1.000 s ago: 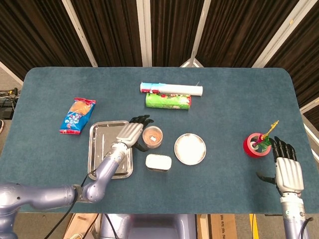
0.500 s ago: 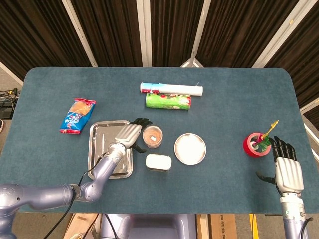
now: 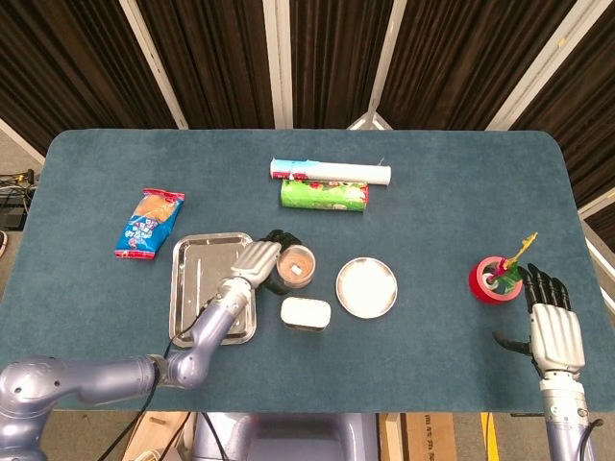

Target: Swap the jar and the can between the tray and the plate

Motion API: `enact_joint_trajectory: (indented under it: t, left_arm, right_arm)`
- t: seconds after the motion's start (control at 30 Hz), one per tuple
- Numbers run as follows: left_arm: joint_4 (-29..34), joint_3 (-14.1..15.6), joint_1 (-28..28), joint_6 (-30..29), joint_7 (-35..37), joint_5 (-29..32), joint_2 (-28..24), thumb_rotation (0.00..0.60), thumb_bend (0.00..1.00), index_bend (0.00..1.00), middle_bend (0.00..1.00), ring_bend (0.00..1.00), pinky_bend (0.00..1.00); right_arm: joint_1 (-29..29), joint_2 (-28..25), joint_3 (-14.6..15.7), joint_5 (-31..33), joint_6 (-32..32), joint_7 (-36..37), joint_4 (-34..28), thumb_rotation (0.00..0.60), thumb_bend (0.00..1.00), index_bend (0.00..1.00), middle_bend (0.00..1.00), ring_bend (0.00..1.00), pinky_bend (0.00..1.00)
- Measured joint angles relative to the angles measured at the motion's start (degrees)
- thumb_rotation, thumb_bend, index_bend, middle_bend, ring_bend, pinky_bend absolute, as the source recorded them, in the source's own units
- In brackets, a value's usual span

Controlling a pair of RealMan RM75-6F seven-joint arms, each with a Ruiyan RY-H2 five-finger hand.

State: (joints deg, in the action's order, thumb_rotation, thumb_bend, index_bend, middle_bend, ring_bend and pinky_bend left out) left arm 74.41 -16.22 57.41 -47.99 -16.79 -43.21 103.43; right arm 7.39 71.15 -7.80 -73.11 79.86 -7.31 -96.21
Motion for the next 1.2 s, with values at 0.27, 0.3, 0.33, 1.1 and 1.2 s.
enact_joint_trajectory:
  t: [0.27, 0.3, 0.33, 1.1, 1.2]
  left_arm:
    - [-4.6, -0.8, 1.1, 0.0, 1.8, -2.7, 3.9, 0.6, 0.4, 0.28, 0.25, 0.16, 0.26]
    - [-5.0, -0.9, 1.1, -0.1, 2.0, -3.0, 4.3, 0.6, 0.41, 0.29, 0.26, 0.17, 0.27]
    - [-5.6, -1.1, 1.2, -0.4, 2.2, -3.5, 4.7, 0.6, 0.42, 0.3, 0.28, 0.18, 0.28]
    - [4.9, -2.0, -4.7, -7.1, 6.0, -11.8, -4.4, 0.6, 0.44, 0.34, 0.31, 0.21, 0.27]
    - [9.4, -0.8, -7.3, -8.2, 5.7, -12.7, -9.4, 0.6, 0.44, 0.33, 0.31, 0.21, 0.27]
  right_arm:
    - [0.1, 0.0, 0.0, 0.2, -0.4, 0.2, 0.1, 0.6, 0.0, 0.0, 0.0, 0.0, 0.0]
    - [0.1, 0.0, 0.0, 0.2, -0.4, 0.2, 0.1, 0.6, 0.0, 0.0, 0.0, 0.0, 0.0]
    - [0.1, 0.0, 0.0, 0.1, -0.4, 0.3, 0.1, 0.6, 0.0, 0.0, 0.0, 0.0, 0.0]
    - [0.1, -0.2, 0.1, -0.2, -0.5, 0.5, -0.2, 0.6, 0.0, 0.0, 0.0, 0.0, 0.0]
    - [0.1, -0.2, 0.2, -0.2, -0.4, 0.5, -0.3, 0.6, 0.0, 0.0, 0.0, 0.0, 0.0]
